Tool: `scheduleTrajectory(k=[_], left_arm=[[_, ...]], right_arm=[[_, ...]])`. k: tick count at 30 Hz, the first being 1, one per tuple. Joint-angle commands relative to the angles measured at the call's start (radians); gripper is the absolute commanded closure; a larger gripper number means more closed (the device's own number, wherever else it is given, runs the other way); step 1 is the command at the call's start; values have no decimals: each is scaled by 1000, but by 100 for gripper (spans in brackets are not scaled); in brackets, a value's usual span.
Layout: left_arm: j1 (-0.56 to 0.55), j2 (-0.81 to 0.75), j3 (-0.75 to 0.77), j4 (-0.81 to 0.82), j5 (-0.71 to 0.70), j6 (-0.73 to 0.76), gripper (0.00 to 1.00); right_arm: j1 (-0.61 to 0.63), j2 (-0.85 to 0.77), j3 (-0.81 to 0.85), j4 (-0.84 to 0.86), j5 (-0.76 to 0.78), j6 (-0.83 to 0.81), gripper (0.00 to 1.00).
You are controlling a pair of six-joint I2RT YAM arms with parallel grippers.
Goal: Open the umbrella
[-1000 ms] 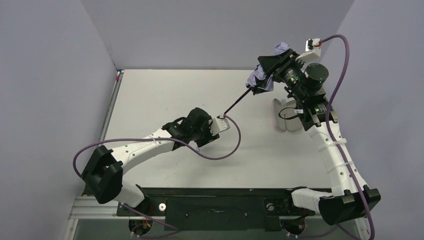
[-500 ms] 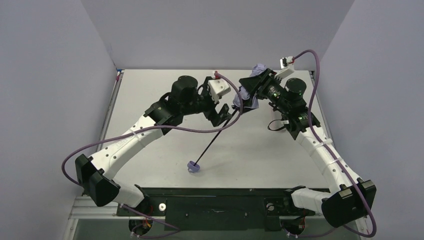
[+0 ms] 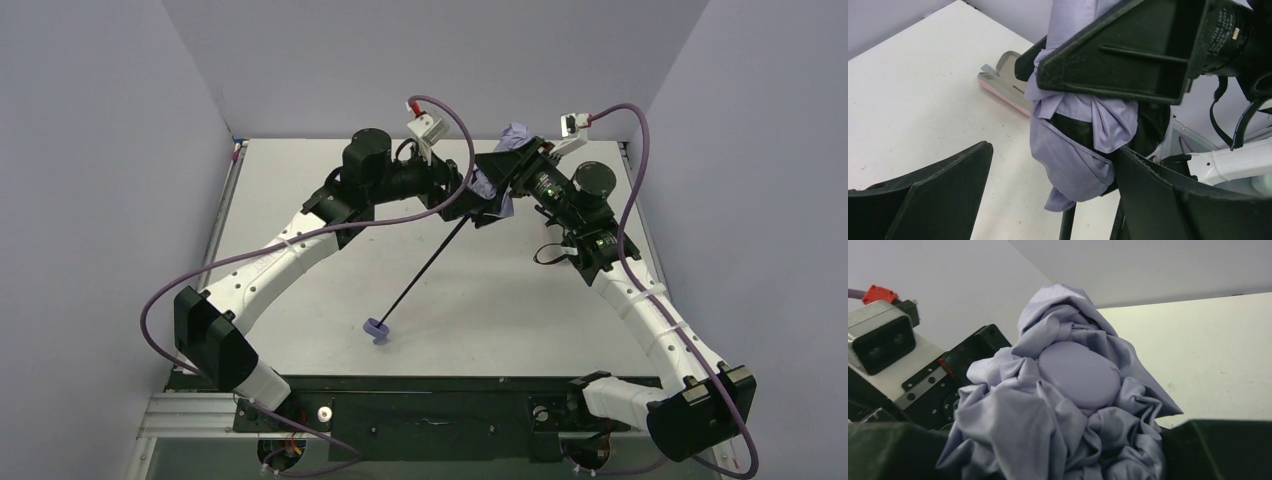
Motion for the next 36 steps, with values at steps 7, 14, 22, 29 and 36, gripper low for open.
scheduleTrajectory(k=[7, 14, 22, 29, 36], left_arm=[[3, 79, 46, 199, 137, -159, 40], [59, 65, -3, 344, 200, -247, 100], [117, 24, 23, 205, 199, -38, 100], [117, 2, 34, 106, 219, 119, 100], [100, -13, 10, 135, 204, 144, 100]], right_arm=[[17, -46, 26, 117, -13, 31, 100], [-4, -59, 34, 79, -10, 6, 74], [-108, -99, 24, 18, -68, -48, 25], [-138, -111, 37, -60, -123, -108, 22], [-137, -106, 37, -112, -134, -140, 27]])
